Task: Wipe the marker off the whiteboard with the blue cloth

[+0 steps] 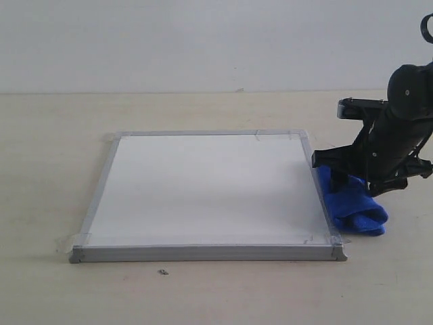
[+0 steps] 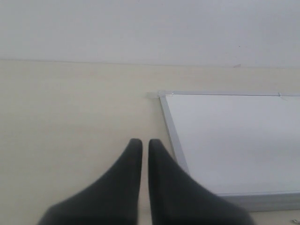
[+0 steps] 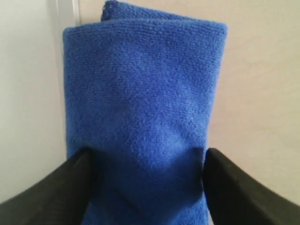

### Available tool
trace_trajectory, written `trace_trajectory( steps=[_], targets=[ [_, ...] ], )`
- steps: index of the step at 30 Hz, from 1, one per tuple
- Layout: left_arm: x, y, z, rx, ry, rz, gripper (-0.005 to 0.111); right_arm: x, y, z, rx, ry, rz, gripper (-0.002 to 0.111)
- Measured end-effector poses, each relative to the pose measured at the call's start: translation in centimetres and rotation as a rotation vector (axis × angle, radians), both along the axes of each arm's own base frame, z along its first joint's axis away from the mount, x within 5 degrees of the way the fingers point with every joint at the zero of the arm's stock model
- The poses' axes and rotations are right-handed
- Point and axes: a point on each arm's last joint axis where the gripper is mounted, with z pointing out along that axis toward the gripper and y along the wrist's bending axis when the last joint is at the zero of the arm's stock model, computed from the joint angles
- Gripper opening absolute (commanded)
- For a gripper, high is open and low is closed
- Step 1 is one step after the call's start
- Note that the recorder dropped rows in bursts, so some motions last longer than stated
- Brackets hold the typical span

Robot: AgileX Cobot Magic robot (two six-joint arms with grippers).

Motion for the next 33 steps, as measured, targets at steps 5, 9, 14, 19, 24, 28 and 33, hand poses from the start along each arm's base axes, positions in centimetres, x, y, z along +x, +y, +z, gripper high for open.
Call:
trace_trajectory(
  steps=[5, 9, 14, 19, 24, 28, 33],
  targets=[
    [0.0, 0.0, 0.0, 0.000, 0.000, 0.000, 0.005, 0.4, -0.1, 1.5, -0.011, -0.008, 0.010, 0.058],
    [0.0, 0.0, 0.0, 0.000, 0.000, 0.000, 0.005, 0.6, -0.1, 5.2, -0.021, -0.068, 0.024, 0.056],
    [0.0, 0.0, 0.0, 0.000, 0.000, 0.000, 0.005, -0.3, -0.3, 9.2, -0.052, -0.127, 0.066, 0.012],
    [0.0, 0.0, 0.0, 0.000, 0.000, 0.000, 0.005, -2.1, -0.7, 12.3, -0.101, -0.163, 0.118, 0.000],
    [0.0, 0.0, 0.0, 0.000, 0.000, 0.000, 0.005, -4.4, -0.9, 15.2, -0.132, -0.173, 0.177, 0.000],
    [0.0, 0.0, 0.0, 0.000, 0.000, 0.000, 0.005, -7.4, -0.8, 17.9, -0.134, -0.260, 0.206, 0.000],
    [0.0, 0.0, 0.0, 0.000, 0.000, 0.000, 0.005, -12.4, 0.9, 19.6, -0.090, -0.475, 0.266, 0.000]
  ],
)
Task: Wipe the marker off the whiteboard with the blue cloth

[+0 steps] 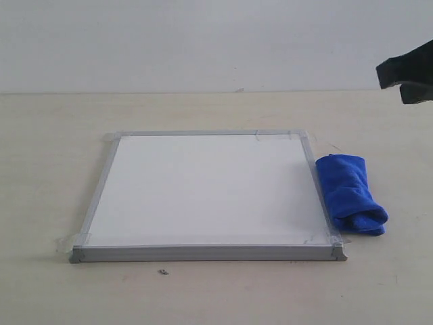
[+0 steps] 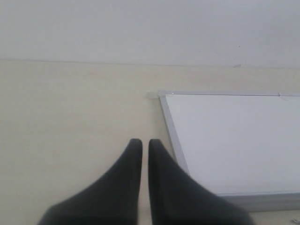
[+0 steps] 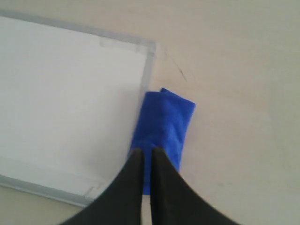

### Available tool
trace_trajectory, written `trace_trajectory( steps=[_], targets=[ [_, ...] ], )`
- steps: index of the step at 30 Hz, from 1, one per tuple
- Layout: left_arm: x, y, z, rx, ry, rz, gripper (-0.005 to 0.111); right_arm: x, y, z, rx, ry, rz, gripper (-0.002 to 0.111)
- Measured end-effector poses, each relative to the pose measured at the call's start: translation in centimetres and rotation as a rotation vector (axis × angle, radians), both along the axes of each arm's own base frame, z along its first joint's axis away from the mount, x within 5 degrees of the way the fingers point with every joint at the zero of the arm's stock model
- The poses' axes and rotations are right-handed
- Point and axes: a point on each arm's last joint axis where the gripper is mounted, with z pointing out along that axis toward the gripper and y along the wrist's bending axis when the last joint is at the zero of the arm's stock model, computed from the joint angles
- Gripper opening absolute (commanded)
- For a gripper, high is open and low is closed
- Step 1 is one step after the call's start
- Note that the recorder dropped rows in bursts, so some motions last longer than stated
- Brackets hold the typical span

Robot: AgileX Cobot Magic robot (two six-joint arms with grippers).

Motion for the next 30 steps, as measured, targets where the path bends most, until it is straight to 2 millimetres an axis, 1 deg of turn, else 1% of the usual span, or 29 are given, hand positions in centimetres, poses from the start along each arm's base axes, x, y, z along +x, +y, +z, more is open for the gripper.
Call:
trace_trajectory(
  steps=[2, 3, 5, 7, 9, 11, 13, 15, 20, 22, 24, 25, 26, 27, 28, 29, 30],
  targets=[
    [0.0, 0.0, 0.0, 0.000, 0.000, 0.000, 0.005, -2.4, 0.8, -0.1, 0.033, -0.088, 0.045, 0.000],
    [0.0, 0.0, 0.0, 0.000, 0.000, 0.000, 0.005, -3.3, 0.9, -0.5, 0.038, -0.111, 0.063, 0.000],
    [0.0, 0.0, 0.0, 0.000, 0.000, 0.000, 0.005, -5.7, 1.2, -0.7, 0.061, -0.188, 0.101, 0.000],
    [0.0, 0.0, 0.0, 0.000, 0.000, 0.000, 0.005, -7.4, 1.2, -1.0, 0.073, -0.238, 0.125, 0.000],
    [0.0, 0.0, 0.0, 0.000, 0.000, 0.000, 0.005, -8.5, 1.0, -1.1, 0.081, -0.262, 0.133, 0.000],
    [0.0, 0.0, 0.0, 0.000, 0.000, 0.000, 0.005, -9.9, 0.7, -0.8, 0.090, -0.304, 0.135, 0.000],
    [0.0, 0.0, 0.0, 0.000, 0.000, 0.000, 0.005, -10.9, 0.4, -0.1, 0.098, -0.350, 0.137, 0.000],
    [0.0, 0.0, 0.0, 0.000, 0.000, 0.000, 0.005, -11.4, 0.3, 0.2, 0.104, -0.375, 0.139, 0.000],
    [0.0, 0.0, 0.0, 0.000, 0.000, 0.000, 0.005, -11.6, 0.3, 0.3, 0.107, -0.384, 0.144, 0.000],
    [0.0, 0.0, 0.0, 0.000, 0.000, 0.000, 0.005, -12.1, 0.1, 0.5, 0.112, -0.409, 0.144, 0.000],
    [0.0, 0.0, 0.0, 0.000, 0.000, 0.000, 0.005, -13.0, -0.1, 0.2, 0.128, -0.489, 0.144, 0.000],
    [0.0, 0.0, 0.0, 0.000, 0.000, 0.000, 0.005, -13.8, -0.4, -0.8, 0.132, -0.566, 0.145, 0.000],
    [0.0, 0.0, 0.0, 0.000, 0.000, 0.000, 0.005, -14.1, -0.5, -1.5, 0.136, -0.604, 0.147, 0.000],
    [0.0, 0.0, 0.0, 0.000, 0.000, 0.000, 0.005, -14.6, -0.6, -3.2, 0.117, -0.663, 0.159, 0.000],
    [0.0, 0.0, 0.0, 0.000, 0.000, 0.000, 0.005, -14.7, -0.7, -4.3, 0.108, -0.685, 0.160, 0.000],
    [0.0, 0.0, 0.0, 0.000, 0.000, 0.000, 0.005, -14.9, -1.0, -6.2, 0.087, -0.716, 0.139, 0.000],
    [0.0, 0.0, 0.0, 0.000, 0.000, 0.000, 0.005, -15.0, -1.2, -7.3, 0.078, -0.721, 0.119, 0.000]
  ],
)
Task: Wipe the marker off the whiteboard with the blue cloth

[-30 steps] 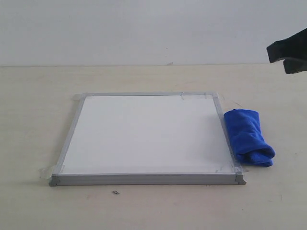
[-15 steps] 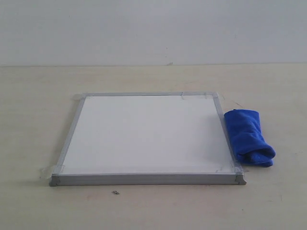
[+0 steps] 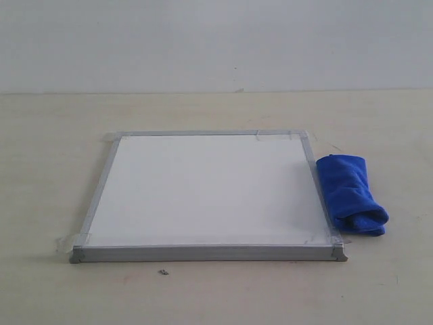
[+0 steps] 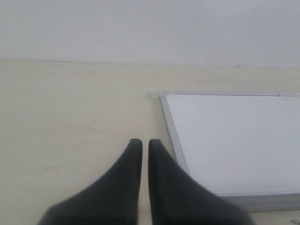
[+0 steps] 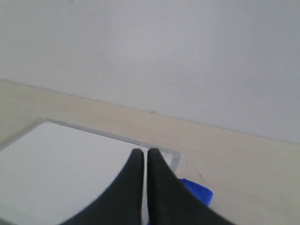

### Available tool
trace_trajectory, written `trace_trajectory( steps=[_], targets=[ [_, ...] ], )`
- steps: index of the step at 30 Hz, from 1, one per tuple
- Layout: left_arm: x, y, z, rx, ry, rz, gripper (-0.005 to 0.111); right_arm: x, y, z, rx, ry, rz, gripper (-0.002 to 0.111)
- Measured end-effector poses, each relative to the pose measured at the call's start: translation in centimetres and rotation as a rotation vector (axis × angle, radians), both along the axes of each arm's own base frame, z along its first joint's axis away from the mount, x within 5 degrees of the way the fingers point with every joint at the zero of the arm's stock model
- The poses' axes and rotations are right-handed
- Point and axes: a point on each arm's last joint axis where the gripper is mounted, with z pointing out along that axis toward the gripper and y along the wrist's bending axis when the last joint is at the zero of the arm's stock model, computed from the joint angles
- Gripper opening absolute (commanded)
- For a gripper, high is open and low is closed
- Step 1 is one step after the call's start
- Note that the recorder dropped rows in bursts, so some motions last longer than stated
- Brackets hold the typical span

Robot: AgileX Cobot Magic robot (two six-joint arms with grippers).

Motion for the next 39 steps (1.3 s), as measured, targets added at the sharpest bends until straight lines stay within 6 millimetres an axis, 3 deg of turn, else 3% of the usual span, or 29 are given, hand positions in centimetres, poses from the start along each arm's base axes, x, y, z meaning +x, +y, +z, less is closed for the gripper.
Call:
trace_trajectory(
  steps=[2, 9, 15, 28, 39],
  targets=[
    [0.0, 0.0, 0.0, 0.000, 0.000, 0.000, 0.005, -0.3, -0.7, -2.8, -0.005, 0.002, -0.076, 0.000],
    [0.0, 0.0, 0.0, 0.000, 0.000, 0.000, 0.005, -1.1, -1.8, -5.7, 0.017, -0.001, -0.221, 0.000],
    [0.0, 0.0, 0.0, 0.000, 0.000, 0.000, 0.005, -1.9, -2.0, -5.9, 0.037, -0.032, -0.244, 0.000],
    [0.0, 0.0, 0.0, 0.000, 0.000, 0.000, 0.005, -2.8, -1.9, -8.0, 0.025, 0.173, -0.248, 0.000],
    [0.0, 0.0, 0.0, 0.000, 0.000, 0.000, 0.005, -2.8, -1.9, -8.2, -0.003, 0.187, -0.231, 0.000]
  ],
)
